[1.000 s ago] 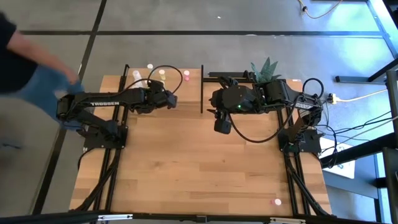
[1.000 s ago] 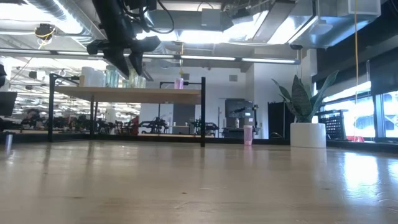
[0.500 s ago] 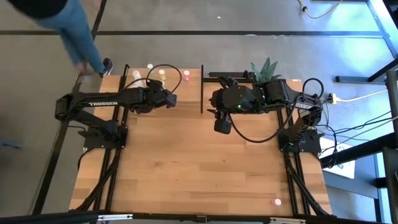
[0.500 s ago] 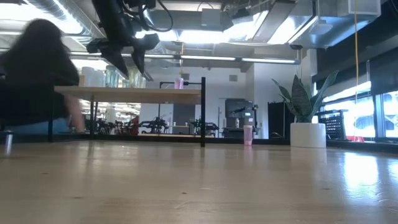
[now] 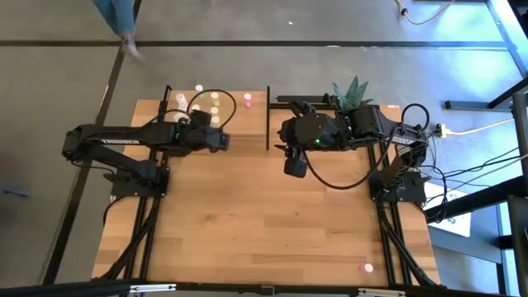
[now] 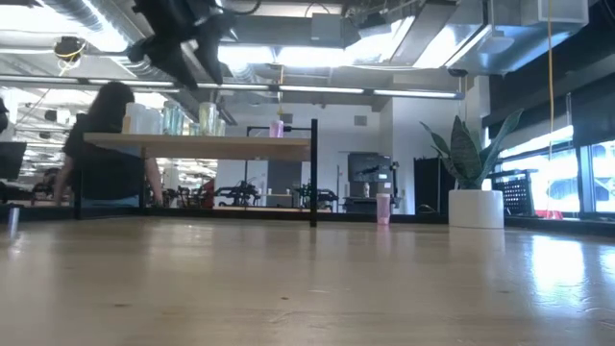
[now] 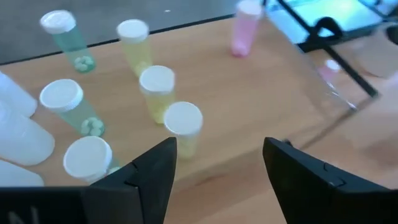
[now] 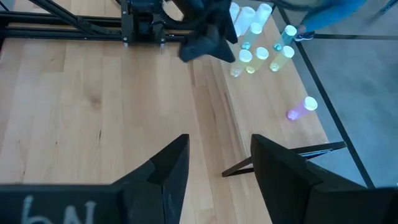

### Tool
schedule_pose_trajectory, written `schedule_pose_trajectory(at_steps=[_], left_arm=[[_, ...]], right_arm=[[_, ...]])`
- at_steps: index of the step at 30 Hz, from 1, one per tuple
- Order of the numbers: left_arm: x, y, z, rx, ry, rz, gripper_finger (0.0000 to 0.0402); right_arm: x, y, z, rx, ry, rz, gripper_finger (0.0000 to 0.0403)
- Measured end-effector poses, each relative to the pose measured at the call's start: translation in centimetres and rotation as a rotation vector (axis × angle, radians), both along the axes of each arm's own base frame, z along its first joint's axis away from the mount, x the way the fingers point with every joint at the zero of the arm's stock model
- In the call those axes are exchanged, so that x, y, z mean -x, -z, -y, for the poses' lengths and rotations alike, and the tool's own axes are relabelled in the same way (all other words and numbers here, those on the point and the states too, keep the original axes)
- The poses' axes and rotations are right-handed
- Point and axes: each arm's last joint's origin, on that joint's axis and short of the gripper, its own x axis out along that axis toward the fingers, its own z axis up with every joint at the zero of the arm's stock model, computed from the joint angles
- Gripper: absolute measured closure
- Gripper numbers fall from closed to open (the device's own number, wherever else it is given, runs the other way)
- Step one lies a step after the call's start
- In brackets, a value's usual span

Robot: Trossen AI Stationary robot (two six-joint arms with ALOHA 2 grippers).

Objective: Pick and place medicine bottles onto shelf by color
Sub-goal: Put the top pink pill bottle aligned with the other pink pill bottle on the shelf

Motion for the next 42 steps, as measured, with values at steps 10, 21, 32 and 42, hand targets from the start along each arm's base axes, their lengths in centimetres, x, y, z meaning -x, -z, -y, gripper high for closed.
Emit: schedule_pose_trajectory(at_steps=[10,21,32,42], left_arm=[[2.2,-2.4,3.9,-0.016,0.265,0.080,0.0169],[4.5,-3.5,8.3,0.002,0.728,0.043,0.0169],[4.8,-3.0,11.1,0.028,0.936,-0.002,0.0169],[4.0,-1.9,13.1,0.042,0.986,-0.061,0.0169]], right_arm=[[0.0,0.0,0.0,0.000,0.000,0.000,0.0230],[0.0,0.0,0.0,0.000,0.000,0.000,0.0230],[0.0,0.0,0.0,0.003,-0.003,0.002,0.0230],[-0.2,-0.2,0.0,-0.004,0.000,0.027,0.0230]])
